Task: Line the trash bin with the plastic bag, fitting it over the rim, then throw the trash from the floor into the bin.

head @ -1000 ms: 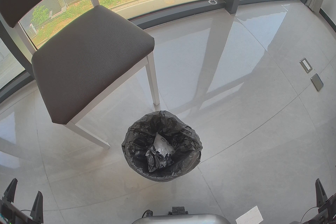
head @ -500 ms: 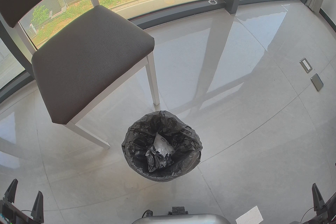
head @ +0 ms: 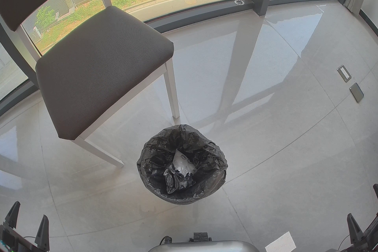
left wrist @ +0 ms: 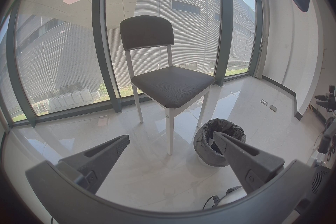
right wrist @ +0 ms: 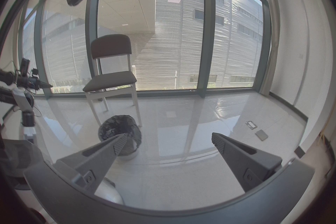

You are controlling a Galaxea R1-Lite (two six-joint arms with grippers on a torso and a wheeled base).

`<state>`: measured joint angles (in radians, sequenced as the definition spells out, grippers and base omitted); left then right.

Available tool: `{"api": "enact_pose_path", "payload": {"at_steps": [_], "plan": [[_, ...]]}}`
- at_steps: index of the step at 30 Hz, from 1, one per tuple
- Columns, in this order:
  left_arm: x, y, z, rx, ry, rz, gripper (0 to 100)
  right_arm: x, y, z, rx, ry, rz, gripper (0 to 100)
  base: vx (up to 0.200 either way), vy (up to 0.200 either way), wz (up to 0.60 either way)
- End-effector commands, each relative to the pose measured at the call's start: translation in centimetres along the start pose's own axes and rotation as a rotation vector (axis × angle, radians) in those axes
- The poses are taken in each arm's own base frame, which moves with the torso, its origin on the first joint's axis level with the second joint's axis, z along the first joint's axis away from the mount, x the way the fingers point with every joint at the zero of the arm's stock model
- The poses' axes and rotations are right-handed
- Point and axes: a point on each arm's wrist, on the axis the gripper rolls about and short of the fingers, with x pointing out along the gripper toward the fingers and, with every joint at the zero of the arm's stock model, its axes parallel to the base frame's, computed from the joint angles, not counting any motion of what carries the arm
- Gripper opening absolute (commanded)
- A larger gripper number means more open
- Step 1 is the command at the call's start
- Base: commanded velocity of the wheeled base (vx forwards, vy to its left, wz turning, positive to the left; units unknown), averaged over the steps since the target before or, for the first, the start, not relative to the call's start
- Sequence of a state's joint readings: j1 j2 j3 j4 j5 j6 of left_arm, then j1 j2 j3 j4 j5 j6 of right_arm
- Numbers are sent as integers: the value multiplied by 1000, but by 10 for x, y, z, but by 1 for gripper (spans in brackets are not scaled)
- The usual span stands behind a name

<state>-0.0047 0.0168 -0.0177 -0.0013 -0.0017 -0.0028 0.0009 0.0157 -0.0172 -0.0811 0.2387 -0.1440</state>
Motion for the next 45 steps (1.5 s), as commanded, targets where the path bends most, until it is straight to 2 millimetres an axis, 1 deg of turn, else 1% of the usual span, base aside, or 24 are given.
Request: {"api": "enact_pose_path", "payload": {"at_steps": [1,5,8,9,12,14,24,26,28,45], "plan": [[0,0,-5,0,2,0,100,0,2,-5,40,-4,44,100,0,0,0],[0,0,-5,0,2,0,100,0,1,-5,73,3,11,100,0,0,0],[0,0,-5,0,4,0,100,0,-1,-6,52,18,-92,100,0,0,0],[0,0,-5,0,2,0,100,-1,-3,-6,44,27,-158,100,0,0,0],[0,0,-5,0,2,0,100,-1,-4,-6,62,34,-233,100,0,0,0],[0,0,-5,0,2,0,100,-1,-5,-7,73,36,-253,100,0,0,0],[0,0,-5,0,2,0,100,-1,-5,-7,71,75,-244,100,0,0,0],[0,0,-5,0,2,0,100,-1,-3,-7,78,82,-169,100,0,0,0],[0,0,-5,0,2,0,100,-1,-2,-6,74,76,-137,100,0,0,0],[0,0,-5,0,4,0,100,-2,-2,-7,77,68,-147,100,0,0,0]]}}
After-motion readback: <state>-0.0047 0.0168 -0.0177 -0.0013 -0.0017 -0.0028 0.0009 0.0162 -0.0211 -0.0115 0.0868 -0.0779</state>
